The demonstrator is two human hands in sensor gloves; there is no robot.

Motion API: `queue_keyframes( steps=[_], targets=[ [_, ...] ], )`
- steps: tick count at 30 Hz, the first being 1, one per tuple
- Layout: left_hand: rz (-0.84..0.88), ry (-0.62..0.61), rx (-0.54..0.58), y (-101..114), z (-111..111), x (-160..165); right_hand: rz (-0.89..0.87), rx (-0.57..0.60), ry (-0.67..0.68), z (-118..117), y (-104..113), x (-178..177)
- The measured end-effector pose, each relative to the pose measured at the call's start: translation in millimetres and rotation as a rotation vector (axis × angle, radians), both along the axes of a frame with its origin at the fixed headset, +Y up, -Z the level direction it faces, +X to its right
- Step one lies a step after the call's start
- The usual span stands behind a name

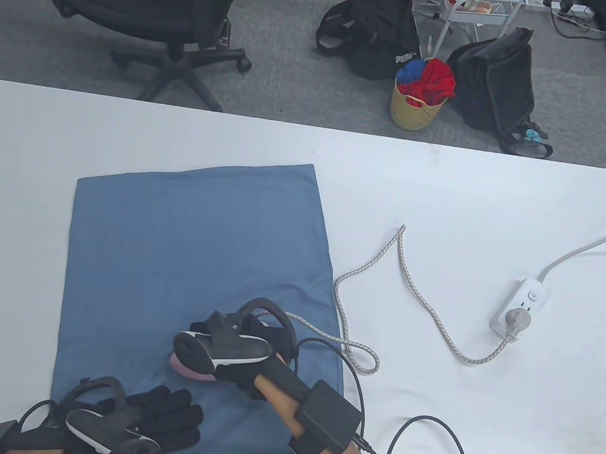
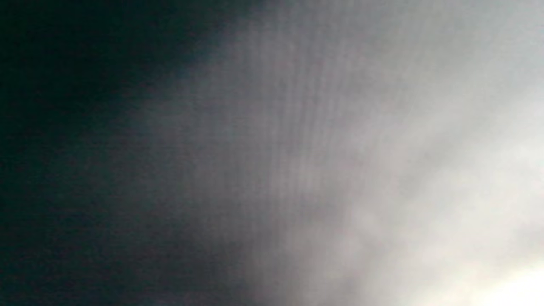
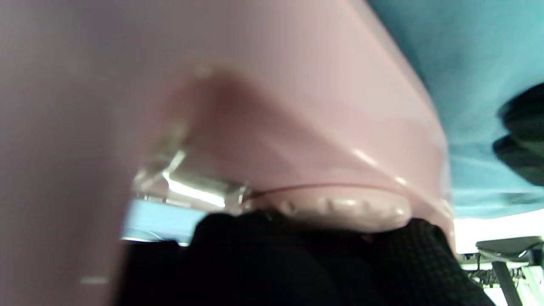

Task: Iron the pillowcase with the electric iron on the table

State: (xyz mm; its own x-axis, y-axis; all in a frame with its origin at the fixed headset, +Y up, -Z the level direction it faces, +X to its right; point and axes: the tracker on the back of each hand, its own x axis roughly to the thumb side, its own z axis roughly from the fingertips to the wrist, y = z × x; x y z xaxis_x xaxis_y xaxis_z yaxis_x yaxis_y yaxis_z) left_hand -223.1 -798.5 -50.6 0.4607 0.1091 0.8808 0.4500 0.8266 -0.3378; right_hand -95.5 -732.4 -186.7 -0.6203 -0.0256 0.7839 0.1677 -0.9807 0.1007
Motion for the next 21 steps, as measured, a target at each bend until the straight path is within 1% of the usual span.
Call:
queue_keyframes(
  steps=[3,7,9,10,13,17,18,19,20,21],
  targets=[
    [-0.01,0.007,-0.032,-1.3,-1.9,-0.3,0.051,-0.075,-0.033,-9.8,0.1,-1.8],
    [-0.011,0.011,-0.03,-1.0,-2.0,0.0,0.142,-0.238,-0.102,-27.1,3.3,-11.9],
    [-0.014,0.011,-0.027,-0.7,-1.9,0.1,0.167,-0.267,-0.099,-35.1,4.2,-15.9],
    [-0.013,0.013,-0.032,-0.8,-2.1,0.0,0.175,-0.269,-0.097,-37.4,4.5,-17.4],
    [-0.013,0.02,-0.035,-1.0,-3.9,-1.2,0.167,-0.21,-0.081,-37.8,4.3,-19.3],
    [-0.015,0.02,-0.029,0.0,-4.9,-2.1,0.078,-0.106,-0.116,-40.3,-1.0,-11.9],
    [-0.019,0.019,-0.023,0.7,-4.4,-2.0,0.083,-0.077,-0.133,-41.4,-1.7,-10.9],
    [-0.024,0.015,-0.012,1.2,-3.7,-1.8,0.075,-0.027,-0.151,-46.0,-1.5,-8.4],
    [-0.027,0.012,-0.007,1.4,-3.0,-1.5,0.073,-0.061,-0.155,-51.4,-2.0,-7.8],
    [-0.032,0.01,-0.001,1.8,-2.2,-1.1,0.069,-0.085,-0.197,-56.1,-2.3,-6.1]
  ],
)
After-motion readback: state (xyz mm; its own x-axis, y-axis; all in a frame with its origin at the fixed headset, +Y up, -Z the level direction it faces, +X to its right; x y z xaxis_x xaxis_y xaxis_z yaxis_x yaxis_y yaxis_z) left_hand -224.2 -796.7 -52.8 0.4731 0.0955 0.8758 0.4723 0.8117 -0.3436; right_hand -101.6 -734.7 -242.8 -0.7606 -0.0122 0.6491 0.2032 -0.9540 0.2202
